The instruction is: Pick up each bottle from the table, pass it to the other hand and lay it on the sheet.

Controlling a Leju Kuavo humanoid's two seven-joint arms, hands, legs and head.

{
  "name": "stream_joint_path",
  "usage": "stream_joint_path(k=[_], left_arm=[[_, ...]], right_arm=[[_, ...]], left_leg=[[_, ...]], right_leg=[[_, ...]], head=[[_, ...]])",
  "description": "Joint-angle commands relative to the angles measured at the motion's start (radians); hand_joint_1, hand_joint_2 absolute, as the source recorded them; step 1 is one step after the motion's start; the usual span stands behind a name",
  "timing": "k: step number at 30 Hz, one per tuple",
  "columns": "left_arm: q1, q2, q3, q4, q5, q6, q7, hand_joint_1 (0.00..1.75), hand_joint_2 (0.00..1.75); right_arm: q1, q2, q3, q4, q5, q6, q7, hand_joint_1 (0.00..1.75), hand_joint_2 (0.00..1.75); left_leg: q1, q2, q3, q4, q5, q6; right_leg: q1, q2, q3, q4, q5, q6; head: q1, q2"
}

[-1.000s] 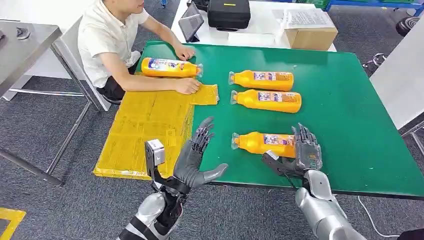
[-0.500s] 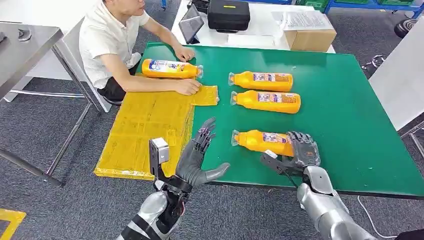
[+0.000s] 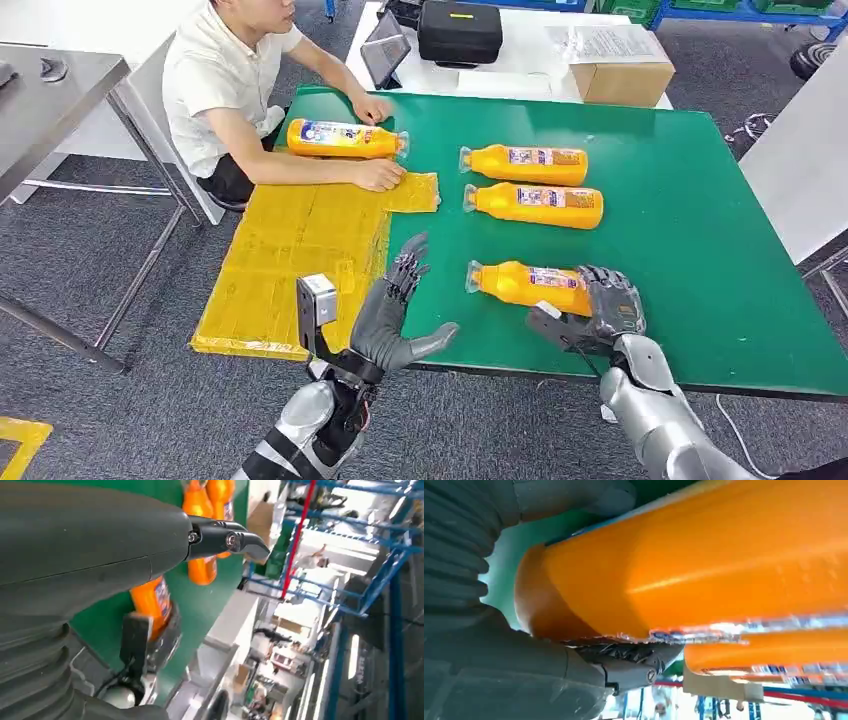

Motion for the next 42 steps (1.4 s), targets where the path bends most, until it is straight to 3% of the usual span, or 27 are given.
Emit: stream_joint_path(k=[1,2,6,10,15,18,24,26,28,32,42], left_arm=[[0.067,0.052,-0.006,0.007,-0.2,0.18,-0.174,0.0,1.75],[0.083,0.059,-0.008,-0.009,-0.254,0.22,-0.219,0.0,1.75],[0.171,0.095,-0.018,-0.132,-0.412,0.321,-0.348,0.0,1.75],[0.247,0.081,0.011,-0.243,-0.442,0.417,-0.348,0.0,1.75],[0.236,0.074,0.013,-0.23,-0.418,0.425,-0.348,0.0,1.75],[0.243,0.081,0.018,-0.223,-0.231,0.313,-0.286,0.0,1.75],[0.244,0.081,0.018,-0.222,-0.199,0.287,-0.27,0.0,1.75],[0.246,0.089,0.025,-0.205,-0.02,0.138,-0.151,0.0,1.75],[0.244,0.096,0.029,-0.155,0.12,0.01,-0.081,0.0,1.75],[0.207,0.087,0.016,-0.077,0.148,-0.062,-0.059,0.0,1.75],[0.132,0.049,0.029,-0.044,0.166,-0.051,-0.056,0.0,1.75]], right_arm=[[0.205,0.142,-0.103,-0.273,-0.352,0.073,-0.204,1.73,1.75],[0.229,0.148,-0.086,-0.35,-0.387,0.073,-0.197,1.75,1.75],[0.308,0.153,-0.028,-0.596,-0.509,0.086,-0.188,1.75,1.75],[0.382,0.19,-0.015,-0.757,-0.575,0.041,-0.198,1.73,1.75],[0.383,0.19,-0.005,-0.763,-0.581,0.032,-0.184,1.75,1.75],[0.403,0.203,0.017,-0.806,-0.606,0.016,-0.193,1.75,1.75],[0.402,0.203,0.022,-0.808,-0.608,0.015,-0.191,1.73,1.75],[0.391,0.204,0.057,-0.807,-0.607,0.022,-0.19,1.71,1.75],[0.368,0.197,0.141,-0.791,-0.596,0.061,-0.199,1.71,1.75],[0.338,0.206,0.305,-0.753,-0.537,0.092,-0.204,1.71,1.75],[0.311,0.216,0.541,-0.707,-0.485,0.044,-0.255,1.68,1.75]], left_leg=[[0.003,0.002,0.001,-0.005,0.001,-0.003],[0.002,0.005,0.003,-0.003,-0.002,-0.003],[0.002,0.007,0.0,-0.002,-0.003,-0.005],[0.002,0.006,-0.005,0.0,-0.003,-0.004],[0.002,0.005,-0.013,-0.001,-0.002,-0.004],[0.002,0.005,-0.011,-0.001,-0.004,-0.005],[0.001,0.002,-0.014,-0.001,-0.003,-0.004],[0.001,0.002,-0.014,-0.001,-0.003,-0.005],[0.0,0.003,-0.016,-0.001,-0.002,-0.004],[0.001,0.006,-0.015,-0.002,-0.003,-0.004],[0.002,0.0,-0.019,-0.001,-0.001,-0.003]], right_leg=[[0.003,0.002,0.005,-0.005,0.002,-0.003],[0.002,0.005,0.012,-0.003,0.002,-0.002],[0.002,0.005,0.007,0.0,0.001,-0.003],[0.002,0.005,0.003,0.001,0.0,-0.002],[0.001,0.004,-0.004,0.002,0.0,-0.002],[0.001,0.004,-0.002,0.001,-0.001,-0.003],[0.001,0.003,-0.005,0.001,-0.001,-0.002],[0.001,0.003,-0.005,0.001,-0.001,-0.003],[0.0,0.003,-0.006,0.001,0.0,-0.001],[0.001,0.006,-0.006,0.001,0.001,-0.002],[0.001,0.001,-0.01,0.001,0.0,-0.001]], head=[[0.0,0.0],[0.0,0.0],[-0.001,0.0],[-0.001,0.0],[-0.001,0.0],[-0.001,0.0],[-0.001,0.0],[-0.001,0.0],[-0.001,0.0],[-0.001,0.0],[-0.001,0.0]])
